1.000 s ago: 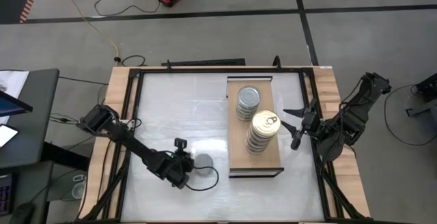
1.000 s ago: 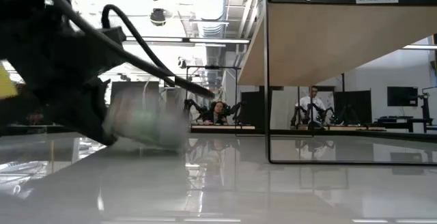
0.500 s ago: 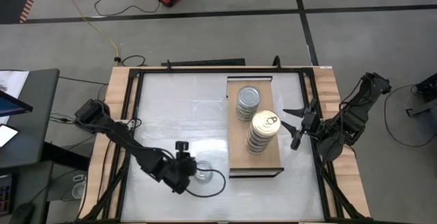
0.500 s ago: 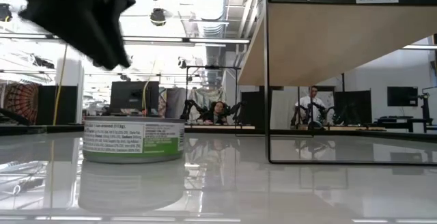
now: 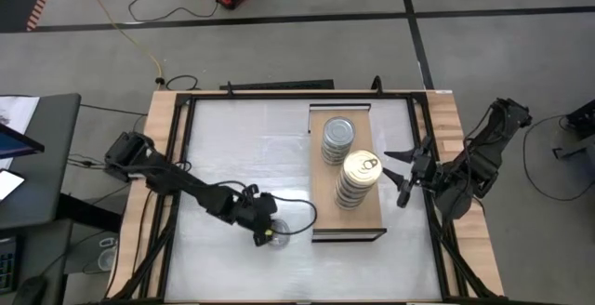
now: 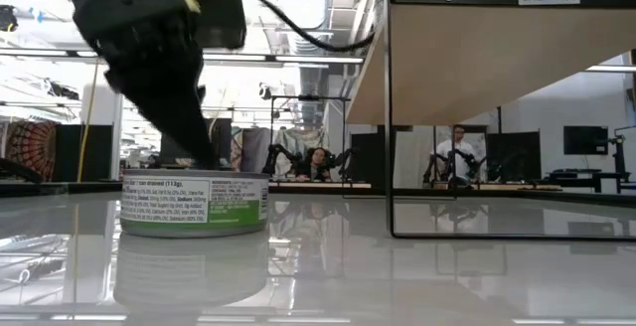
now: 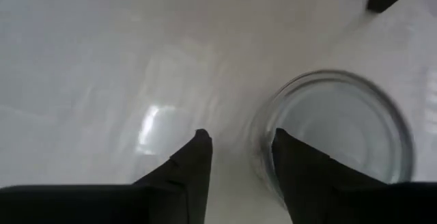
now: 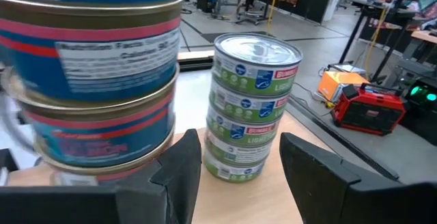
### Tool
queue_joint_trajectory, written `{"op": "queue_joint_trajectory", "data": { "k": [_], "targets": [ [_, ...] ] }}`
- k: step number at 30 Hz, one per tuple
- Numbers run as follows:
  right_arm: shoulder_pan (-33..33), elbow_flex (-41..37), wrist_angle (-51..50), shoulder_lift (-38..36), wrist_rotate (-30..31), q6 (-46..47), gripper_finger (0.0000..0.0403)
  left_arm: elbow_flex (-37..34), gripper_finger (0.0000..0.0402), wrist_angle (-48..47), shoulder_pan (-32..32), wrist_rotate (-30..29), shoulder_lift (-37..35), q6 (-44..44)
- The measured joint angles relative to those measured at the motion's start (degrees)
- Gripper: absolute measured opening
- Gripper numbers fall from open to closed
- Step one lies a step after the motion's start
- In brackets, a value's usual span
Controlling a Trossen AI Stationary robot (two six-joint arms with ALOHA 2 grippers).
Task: Stack canned seafood by type on shelf
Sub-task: Stack the green tuna can on top of the green tuna can
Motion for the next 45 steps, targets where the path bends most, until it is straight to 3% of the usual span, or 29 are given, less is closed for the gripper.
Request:
{"op": "queue_joint_trajectory", "data": {
  "k": [9,17,25,32,38,45],
  "targets": [
    [1.6,0.0,0.0,0.0,0.0,0.1,0.0225,-6.7,0.0085,9.5,2.7,3.8,-0.3,-2.1],
    [1.6,0.0,0.0,0.0,0.1,0.1,0.0225,-9.2,0.0008,6.3,4.8,-3.8,-0.6,-2.8],
    [1.6,0.0,0.3,0.0,0.1,0.2,0.0225,-9.5,0.0001,1.2,7.2,-2.3,-0.5,-2.3],
    [1.7,0.0,1.1,0.0,0.1,-0.1,0.0225,-9.5,0.0000,-8.7,6.7,-10.7,-8.8,-2.4],
    [1.5,0.0,1.1,0.0,0.1,-0.3,0.0225,-9.5,0.0028,-9.5,4.5,-11.1,-15.5,1.9],
    [1.4,0.0,1.5,0.0,0.1,-0.3,0.0225,-9.5,0.0150,-2.7,3.6,-9.0,-15.6,-2.2]
  ]
}}
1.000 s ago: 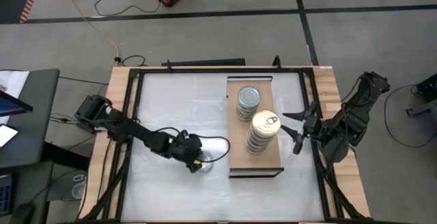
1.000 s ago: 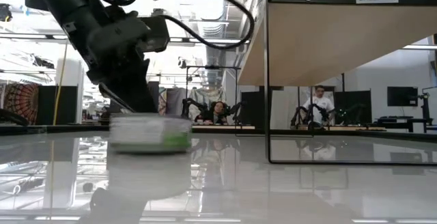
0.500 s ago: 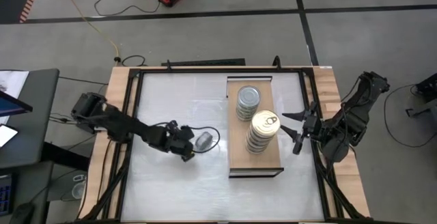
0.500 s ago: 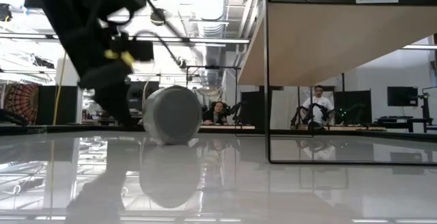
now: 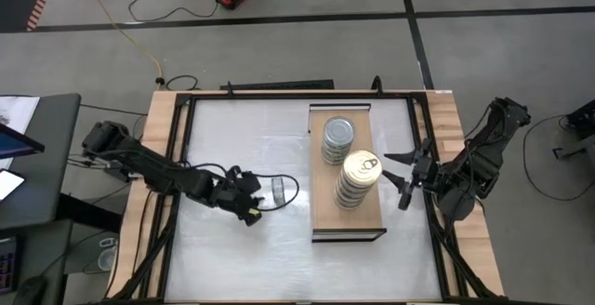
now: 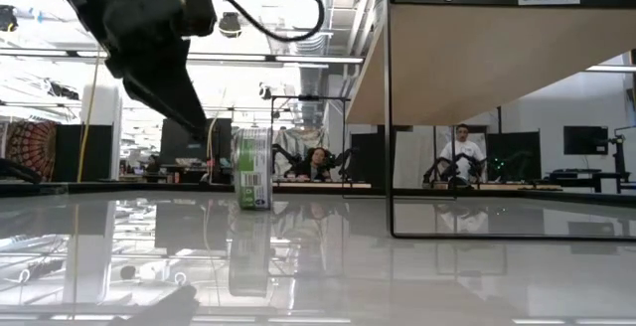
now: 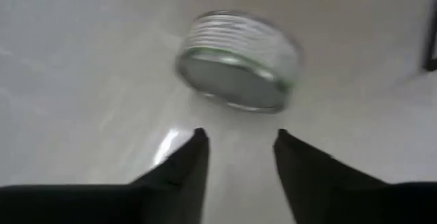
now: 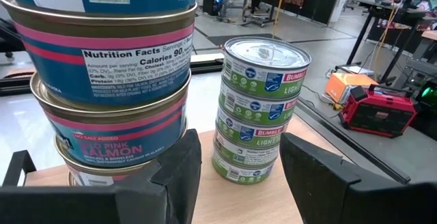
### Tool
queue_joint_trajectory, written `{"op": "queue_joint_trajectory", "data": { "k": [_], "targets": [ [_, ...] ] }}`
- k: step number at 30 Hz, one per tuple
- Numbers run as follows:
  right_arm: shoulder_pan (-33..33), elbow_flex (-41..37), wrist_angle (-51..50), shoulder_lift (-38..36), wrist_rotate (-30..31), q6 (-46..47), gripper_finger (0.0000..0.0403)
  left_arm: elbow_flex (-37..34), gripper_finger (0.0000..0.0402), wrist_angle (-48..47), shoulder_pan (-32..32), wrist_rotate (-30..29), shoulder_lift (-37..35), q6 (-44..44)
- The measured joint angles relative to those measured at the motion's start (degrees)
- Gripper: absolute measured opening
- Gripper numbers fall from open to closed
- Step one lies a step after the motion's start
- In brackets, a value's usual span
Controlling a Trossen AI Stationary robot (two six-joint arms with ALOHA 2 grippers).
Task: Stack canned seafood by type on shelf
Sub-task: Stack the green tuna can on top of the green tuna can
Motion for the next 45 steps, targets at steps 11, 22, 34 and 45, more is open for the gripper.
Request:
{"op": "queue_joint_trajectory", "data": {
  "k": [11,22,34,45],
  "targets": [
    [0.0,0.0,0.0,0.0,0.0,0.0,0.0225,0.0,0.0308,5.6,-0.5,2.5,0.0,-5.8],
    [0.0,0.0,-0.1,0.0,0.0,0.0,0.0225,4.2,0.0311,9.7,-3.4,-4.7,6.3,-9.7],
    [1.2,0.0,-0.1,0.0,0.0,0.0,0.0225,10.9,0.0311,1.9,-3.2,-16.3,18.0,-12.5],
    [1.4,0.0,4.4,-0.1,0.0,-6.3,0.0225,10.9,0.0311,1.9,2.8,-18.4,19.7,-15.8]
  ]
}}
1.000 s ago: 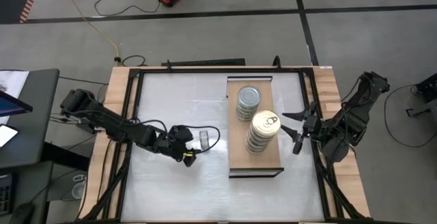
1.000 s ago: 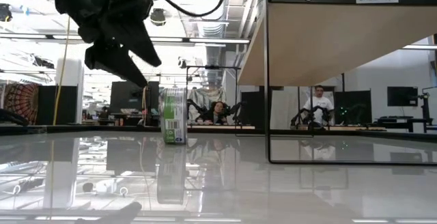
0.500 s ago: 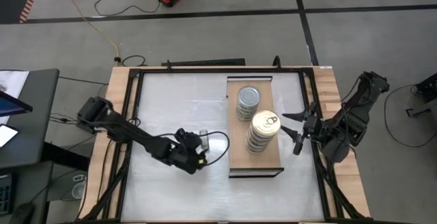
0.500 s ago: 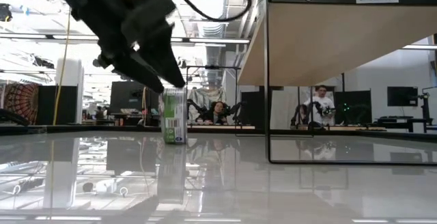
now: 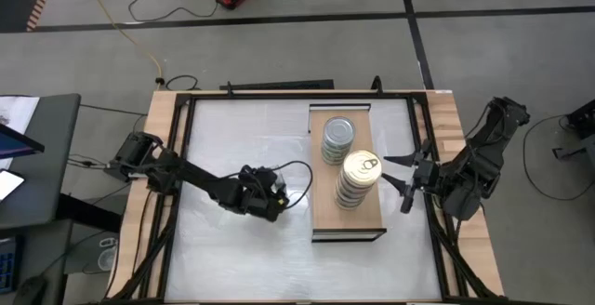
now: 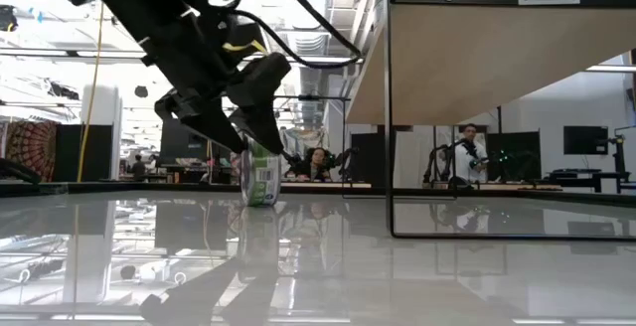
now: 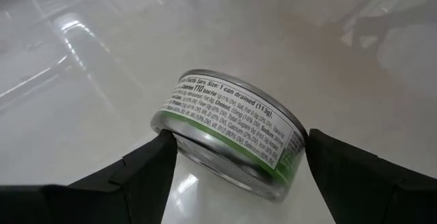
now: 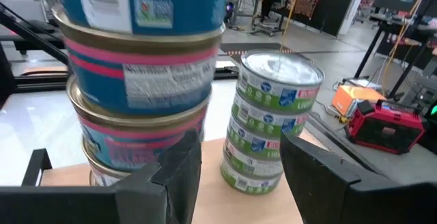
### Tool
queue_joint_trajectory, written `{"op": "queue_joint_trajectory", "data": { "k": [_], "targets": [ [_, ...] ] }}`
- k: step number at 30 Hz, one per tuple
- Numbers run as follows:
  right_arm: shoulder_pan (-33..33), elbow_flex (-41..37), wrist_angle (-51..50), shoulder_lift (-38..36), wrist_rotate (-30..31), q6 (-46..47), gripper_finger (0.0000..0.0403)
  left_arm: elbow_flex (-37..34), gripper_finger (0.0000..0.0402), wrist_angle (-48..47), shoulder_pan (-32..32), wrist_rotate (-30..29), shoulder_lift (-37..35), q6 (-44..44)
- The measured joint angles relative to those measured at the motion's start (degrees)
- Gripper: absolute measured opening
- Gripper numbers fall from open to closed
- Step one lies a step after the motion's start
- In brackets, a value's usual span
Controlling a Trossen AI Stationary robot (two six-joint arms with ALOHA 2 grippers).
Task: Stack canned seafood by type on shelf
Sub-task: Stack the green tuna can on top of the green tuna can
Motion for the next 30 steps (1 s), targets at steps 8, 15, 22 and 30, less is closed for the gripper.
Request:
{"op": "queue_joint_trajectory", "data": {
  "k": [8,15,22,30],
  "targets": [
    [-0.3,0.0,6.2,0.0,0.0,-7.3,0.0225,0.0,0.0311,-7.8,2.8,4.0,-0.1,0.0],
    [-0.3,0.0,5.8,0.0,0.0,-7.3,0.0225,0.0,0.0311,-16.9,1.9,6.0,-2.4,-3.2],
    [-0.3,0.0,5.7,0.0,0.0,-8.5,0.0225,0.0,0.0311,-11.5,0.7,5.1,-5.8,20.4],
    [-0.3,0.0,5.7,0.0,0.0,-8.7,0.0225,0.0,0.0311,-10.8,0.5,4.4,-6.8,72.5]
  ]
}}
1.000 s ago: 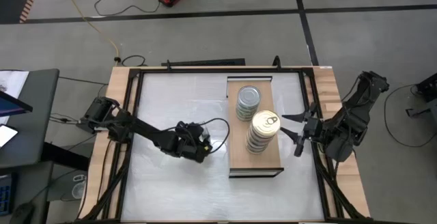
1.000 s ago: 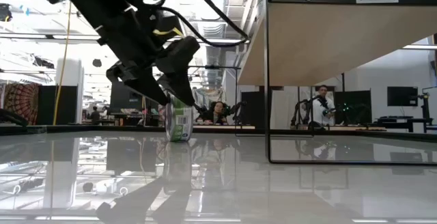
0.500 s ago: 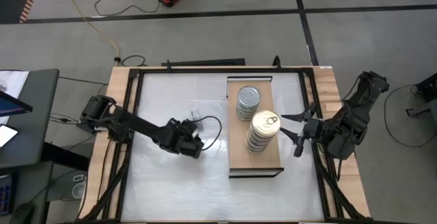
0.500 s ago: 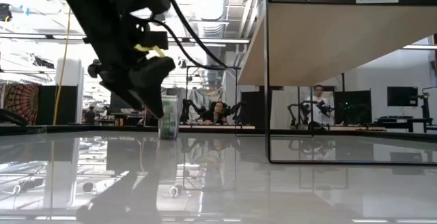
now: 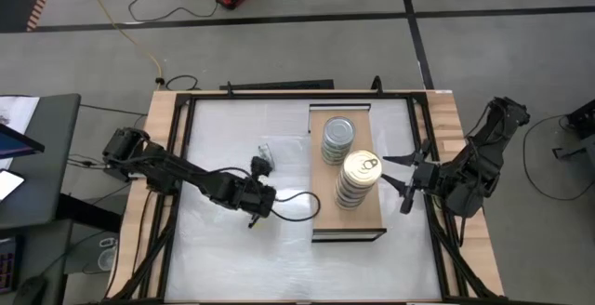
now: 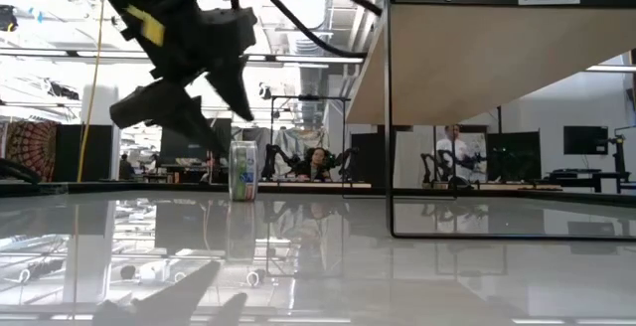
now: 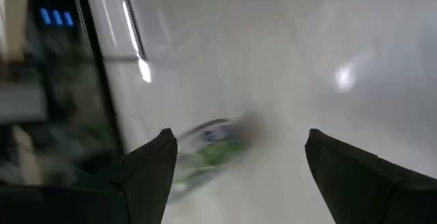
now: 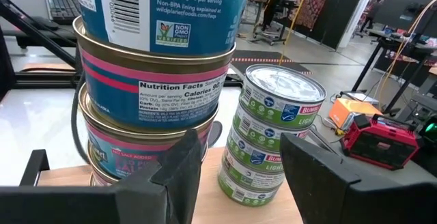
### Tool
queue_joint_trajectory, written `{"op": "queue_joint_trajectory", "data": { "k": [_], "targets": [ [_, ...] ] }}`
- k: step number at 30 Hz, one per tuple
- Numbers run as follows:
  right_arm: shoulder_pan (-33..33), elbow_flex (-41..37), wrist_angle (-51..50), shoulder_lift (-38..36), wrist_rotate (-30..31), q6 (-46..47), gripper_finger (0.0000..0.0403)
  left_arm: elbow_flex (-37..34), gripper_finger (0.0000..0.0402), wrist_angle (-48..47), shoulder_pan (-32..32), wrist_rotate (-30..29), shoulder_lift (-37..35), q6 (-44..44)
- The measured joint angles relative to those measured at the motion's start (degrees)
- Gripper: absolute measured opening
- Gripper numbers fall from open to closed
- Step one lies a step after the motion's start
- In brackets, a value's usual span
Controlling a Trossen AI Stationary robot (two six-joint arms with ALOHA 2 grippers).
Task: Stack canned seafood by type on shelf
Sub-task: Stack the green tuna can on top of the green tuna can
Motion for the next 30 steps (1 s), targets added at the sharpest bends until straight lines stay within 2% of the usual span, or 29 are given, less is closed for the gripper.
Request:
{"op": "queue_joint_trajectory", "data": {
  "k": [2,5,14,21,30],
  "targets": [
    [0.0,0.0,0.0,0.0,0.0,0.0,0.0225,0.1,0.0311,0.0,1.1,-0.5,0.0,9.7],
    [0.0,0.0,0.1,0.1,0.0,0.1,0.0225,0.1,0.0311,0.0,3.6,-0.1,0.0,18.4],
    [0.0,0.0,-1.6,0.9,-0.1,4.9,0.0225,3.7,0.0311,-1.3,9.5,5.9,0.2,30.6],
    [0.0,0.0,-1.3,3.6,-0.2,5.6,0.0225,6.8,0.0311,-6.1,12.2,17.7,0.2,31.7],
    [0.0,0.0,0.3,4.5,-0.2,5.1,0.0225,6.8,0.0308,-6.6,13.9,19.9,0.7,31.7]
  ]
}}
